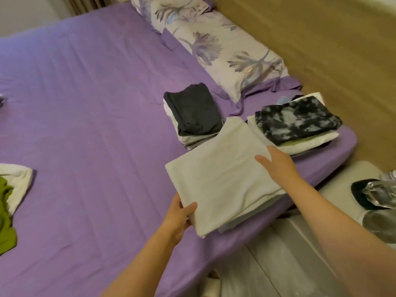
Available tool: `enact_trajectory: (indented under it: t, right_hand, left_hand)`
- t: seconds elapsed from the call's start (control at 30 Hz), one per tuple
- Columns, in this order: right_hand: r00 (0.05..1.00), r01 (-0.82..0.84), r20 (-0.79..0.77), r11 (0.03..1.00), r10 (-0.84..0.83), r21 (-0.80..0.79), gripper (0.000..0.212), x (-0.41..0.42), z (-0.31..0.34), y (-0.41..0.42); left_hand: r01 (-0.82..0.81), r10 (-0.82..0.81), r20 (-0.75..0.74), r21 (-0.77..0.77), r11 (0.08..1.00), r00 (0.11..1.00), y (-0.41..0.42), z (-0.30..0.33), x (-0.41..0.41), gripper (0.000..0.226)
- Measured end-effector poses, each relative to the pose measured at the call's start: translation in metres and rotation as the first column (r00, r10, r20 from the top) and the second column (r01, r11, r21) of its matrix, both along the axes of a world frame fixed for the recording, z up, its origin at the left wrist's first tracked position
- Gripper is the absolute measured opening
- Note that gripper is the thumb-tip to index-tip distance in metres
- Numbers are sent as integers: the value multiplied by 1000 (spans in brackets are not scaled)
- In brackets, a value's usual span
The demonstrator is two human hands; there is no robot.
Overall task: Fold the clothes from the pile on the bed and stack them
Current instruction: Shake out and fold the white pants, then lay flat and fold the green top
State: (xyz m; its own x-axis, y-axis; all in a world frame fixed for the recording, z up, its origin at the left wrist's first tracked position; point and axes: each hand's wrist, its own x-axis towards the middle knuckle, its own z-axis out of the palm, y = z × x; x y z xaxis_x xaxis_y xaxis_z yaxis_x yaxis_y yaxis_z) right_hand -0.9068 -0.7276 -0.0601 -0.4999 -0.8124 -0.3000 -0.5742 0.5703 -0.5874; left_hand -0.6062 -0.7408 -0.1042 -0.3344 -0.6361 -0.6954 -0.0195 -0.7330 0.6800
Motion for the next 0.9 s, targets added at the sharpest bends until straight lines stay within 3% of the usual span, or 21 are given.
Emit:
enact_trajectory:
  t: [0.07, 0.13, 0.17, 0.2, 0.27, 0.33, 0.4, 0.5, 0.57, 0.7, 0.9]
  right_hand:
    - [996, -10, -89, 997, 17, 77, 48, -11, -8, -2]
    - [953, -58, -280, 975, 118, 214, 64, -7, -23, 1]
    - [918, -114, -336, 952, 210, 283, 69, 0, -33, 3]
    - [902, -181, -319, 924, 293, 336, 71, 9, -43, 6]
    - [918, -271, -156, 863, 366, 426, 74, 26, -61, 11]
    - [926, -297, -48, 804, 374, 516, 81, 36, -77, 14]
    - [917, -289, -64, 766, 394, 574, 85, 39, -86, 13]
    - [913, -258, -90, 732, 399, 630, 85, 44, -80, -1]
    - [886, -254, -154, 736, 437, 628, 74, 55, -67, -13]
    - [779, -442, -241, 780, 578, 443, 54, 94, -46, -32]
    - [616, -641, -307, 688, 726, 342, 44, 189, -23, -50]
  left_hand:
    - [104, -97, 79, -89, 991, 992, 3, -6, -21, 51]
    - [294, -188, 354, -272, 916, 916, 2, -16, -38, 72]
    - [422, -215, 524, -315, 850, 824, 1, -22, -45, 83]
    - [529, -234, 650, -305, 792, 724, 1, -26, -50, 90]
    - [658, -303, 760, -209, 723, 575, 1, -35, -55, 87]
    - [721, -405, 789, -67, 690, 461, 1, -44, -55, 81]
    - [747, -472, 789, 25, 665, 394, 0, -48, -55, 80]
    - [753, -464, 790, 4, 658, 401, -3, -40, -53, 75]
    - [737, -438, 789, -28, 675, 430, -4, -30, -43, 69]
    - [671, -354, 805, -73, 738, 476, -11, -8, -6, 58]
    - [530, -267, 818, -55, 846, 510, -19, 20, 76, 44]
